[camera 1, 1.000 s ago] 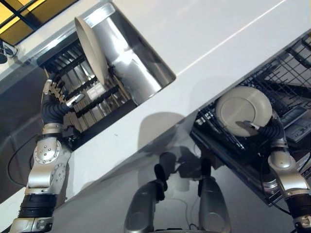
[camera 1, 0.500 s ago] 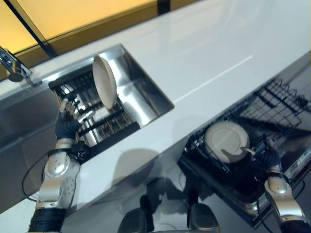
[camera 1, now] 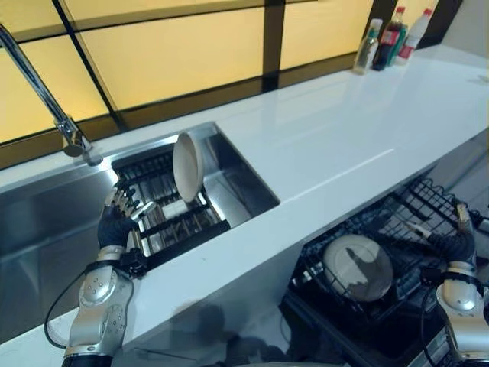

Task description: Pick up plates and place into dishwasher.

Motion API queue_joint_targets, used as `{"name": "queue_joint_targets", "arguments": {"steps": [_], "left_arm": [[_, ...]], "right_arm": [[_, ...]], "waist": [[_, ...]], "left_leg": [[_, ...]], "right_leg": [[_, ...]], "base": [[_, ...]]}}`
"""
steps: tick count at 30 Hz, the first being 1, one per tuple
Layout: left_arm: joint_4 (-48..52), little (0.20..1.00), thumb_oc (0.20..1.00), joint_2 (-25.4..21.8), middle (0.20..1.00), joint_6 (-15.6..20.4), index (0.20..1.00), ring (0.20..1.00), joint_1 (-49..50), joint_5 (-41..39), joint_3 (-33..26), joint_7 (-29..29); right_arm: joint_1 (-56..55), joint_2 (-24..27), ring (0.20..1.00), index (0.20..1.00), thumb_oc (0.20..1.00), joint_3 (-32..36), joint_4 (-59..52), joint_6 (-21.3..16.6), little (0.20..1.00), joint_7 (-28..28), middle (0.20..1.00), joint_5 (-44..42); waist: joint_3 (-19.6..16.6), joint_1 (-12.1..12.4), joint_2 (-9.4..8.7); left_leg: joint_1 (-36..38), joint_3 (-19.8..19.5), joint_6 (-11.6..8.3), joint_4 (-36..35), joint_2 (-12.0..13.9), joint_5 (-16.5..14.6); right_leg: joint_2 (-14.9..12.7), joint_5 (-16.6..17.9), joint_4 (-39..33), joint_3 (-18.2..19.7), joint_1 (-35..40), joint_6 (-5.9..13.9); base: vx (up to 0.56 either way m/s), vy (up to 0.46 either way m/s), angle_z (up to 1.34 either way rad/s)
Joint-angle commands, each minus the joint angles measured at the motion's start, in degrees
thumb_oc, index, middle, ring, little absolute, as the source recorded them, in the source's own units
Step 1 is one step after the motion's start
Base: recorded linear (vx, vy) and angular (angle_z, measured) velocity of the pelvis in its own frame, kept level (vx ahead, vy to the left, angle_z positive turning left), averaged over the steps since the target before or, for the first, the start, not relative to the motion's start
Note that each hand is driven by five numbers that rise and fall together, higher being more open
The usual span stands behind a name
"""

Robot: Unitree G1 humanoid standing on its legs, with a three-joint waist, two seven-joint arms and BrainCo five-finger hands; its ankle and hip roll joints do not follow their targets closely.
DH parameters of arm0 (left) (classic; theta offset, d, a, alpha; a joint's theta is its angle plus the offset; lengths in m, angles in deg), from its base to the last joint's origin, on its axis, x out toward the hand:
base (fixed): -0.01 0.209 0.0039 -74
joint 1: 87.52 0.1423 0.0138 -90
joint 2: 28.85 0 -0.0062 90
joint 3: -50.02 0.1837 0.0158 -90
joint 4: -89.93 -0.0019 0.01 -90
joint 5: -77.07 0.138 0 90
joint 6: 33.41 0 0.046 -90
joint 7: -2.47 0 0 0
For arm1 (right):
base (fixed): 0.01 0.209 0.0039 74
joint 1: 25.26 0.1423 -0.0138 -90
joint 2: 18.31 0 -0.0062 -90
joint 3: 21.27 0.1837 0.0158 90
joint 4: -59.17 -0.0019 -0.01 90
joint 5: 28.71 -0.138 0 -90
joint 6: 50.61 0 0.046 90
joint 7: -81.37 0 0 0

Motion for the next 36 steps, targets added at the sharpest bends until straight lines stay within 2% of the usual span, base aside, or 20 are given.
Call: {"name": "queue_joint_targets", "arguments": {"steps": [1, 7, 9, 17, 22, 24, 28, 31, 34, 36], "left_arm": [[-0.30, 1.000, 1.000, -2.08, 1.000, 3.99, 1.000, 1.000, -2.50, 7.50, -1.98, 1.34], [-1.36, 1.000, 1.000, -7.86, 1.000, 5.63, 1.000, 1.000, -4.87, 22.61, -2.78, 5.02], [-1.99, 1.000, 1.000, -11.23, 1.000, 7.20, 1.000, 1.000, -5.31, 28.80, -3.24, 7.11], [-3.39, 1.000, 1.000, -22.93, 1.000, 8.64, 1.000, 1.000, -7.79, 45.77, -2.57, 11.64], [-4.70, 1.000, 1.000, -30.60, 1.000, 6.04, 1.000, 1.000, -9.96, 56.27, 0.62, 15.71], [-5.79, 1.000, 1.000, -33.95, 1.000, 4.04, 1.000, 1.000, -11.02, 59.90, 2.37, 17.90], [-9.06, 1.000, 1.000, -39.84, 1.000, 1.39, 1.000, 1.000, -12.33, 64.32, 5.27, 21.84], [-10.10, 1.000, 1.000, -43.02, 1.000, -1.97, 1.000, 1.000, -13.76, 65.89, 7.70, 22.78], [-12.10, 1.000, 1.000, -45.26, 1.000, -4.35, 1.000, 1.000, -17.20, 67.80, 12.40, 22.96], [-14.02, 1.000, 1.000, -45.90, 1.000, -4.80, 1.000, 1.000, -18.84, 68.46, 15.12, 23.94]], "right_arm": [[4.11, 3.47, 1.000, 1.000, 1.000, 2.69, -4.32, -4.22, 1.000, -2.03, 1.000, 3.00], [6.64, 5.40, 1.000, 1.000, 1.000, -0.04, -7.10, -3.28, 1.000, -0.31, 1.000, 3.72], [6.82, 6.19, 1.000, 1.000, 1.000, -0.67, -7.57, -3.00, 1.000, 0.13, 1.000, 3.14], [7.75, 9.39, 1.000, 1.000, 1.000, -3.86, -7.32, -2.58, 1.000, 3.37, 1.000, 0.54], [8.44, 12.60, 1.000, 1.000, 1.000, -5.41, -5.66, -3.37, 1.000, 4.29, 1.000, -2.80], [8.85, 13.90, 1.000, 1.000, 1.000, -6.39, -4.93, -4.01, 1.000, 5.16, 1.000, -3.41], [9.39, 16.29, 1.000, 1.000, 1.000, -8.76, -4.30, -4.68, 1.000, 5.22, 1.000, -4.81], [11.69, 17.20, 1.000, 1.000, 1.000, -12.67, -3.33, -5.75, 1.000, 4.38, 1.000, -5.28], [13.18, 17.75, 1.000, 1.000, 1.000, -15.55, -3.04, -5.80, 1.000, 3.22, 1.000, -4.87], [13.81, 18.84, 1.000, 1.000, 1.000, -16.19, -2.72, -5.99, 1.000, 3.54, 1.000, -5.72]], "waist": [[-2.13, 0.88, -0.48], [-3.68, 1.14, 0.13], [-4.13, 1.02, 0.32], [-5.26, -0.04, 1.28], [-5.51, -0.88, 1.55], [-5.33, -1.14, 1.48], [-4.54, -1.05, 1.61], [-4.25, 0.01, 2.11], [-4.06, -0.15, 2.88], [-3.91, -0.10, 3.19]], "left_leg": [[-1.01, -0.50, 1.55, 4.52, -0.41, -5.48], [0.12, -0.72, 1.16, 3.41, -0.50, -5.59], [0.32, -0.68, 1.04, 2.96, -0.55, -5.50], [0.90, -0.38, 0.32, 1.51, 0.09, -4.49], [-0.03, 0.00, -0.63, 3.35, 0.84, -4.25], [-1.32, -0.16, -0.92, 6.78, 0.62, -5.01], [-5.32, -3.12, -1.11, 14.21, -0.08, -3.87], [-5.69, -8.56, 0.59, 10.10, -3.15, -5.00], [-5.47, -10.34, 0.44, 5.19, -3.12, -3.14], [-5.61, -11.84, 0.22, 4.88, -3.42, -2.97]], "right_leg": [[4.13, -3.82, 3.08, -0.64, -2.79, -2.27], [3.75, -4.25, 2.87, -1.60, -1.99, -2.22], [3.76, -4.34, 2.66, -1.68, -1.86, -2.17], [4.59, -4.73, 2.38, -1.50, -1.97, -2.69], [5.36, -5.07, 2.57, -1.37, -2.36, -3.51], [5.41, -5.11, 2.80, -1.25, -2.57, -3.95], [5.65, -4.78, 3.24, -0.01, -2.98, -4.72], [6.11, -4.53, 3.43, 2.82, -3.66, -4.31], [6.26, -4.80, 3.47, 4.06, -4.13, -4.17], [5.96, -4.96, 3.72, 4.58, -4.63, -4.08]], "base": [[0.04, 0.059, 0.12], [0.04, 0.020, 0.13], [0.04, -0.030, 0.13], [0.02, -0.106, 0.05], [-0.01, -0.141, 0.00], [-0.01, -0.114, -0.02], [-0.02, -0.063, -0.08], [0.00, 0.047, -0.43], [-0.02, 0.096, -0.47], [-0.04, 0.137, -0.16]]}}
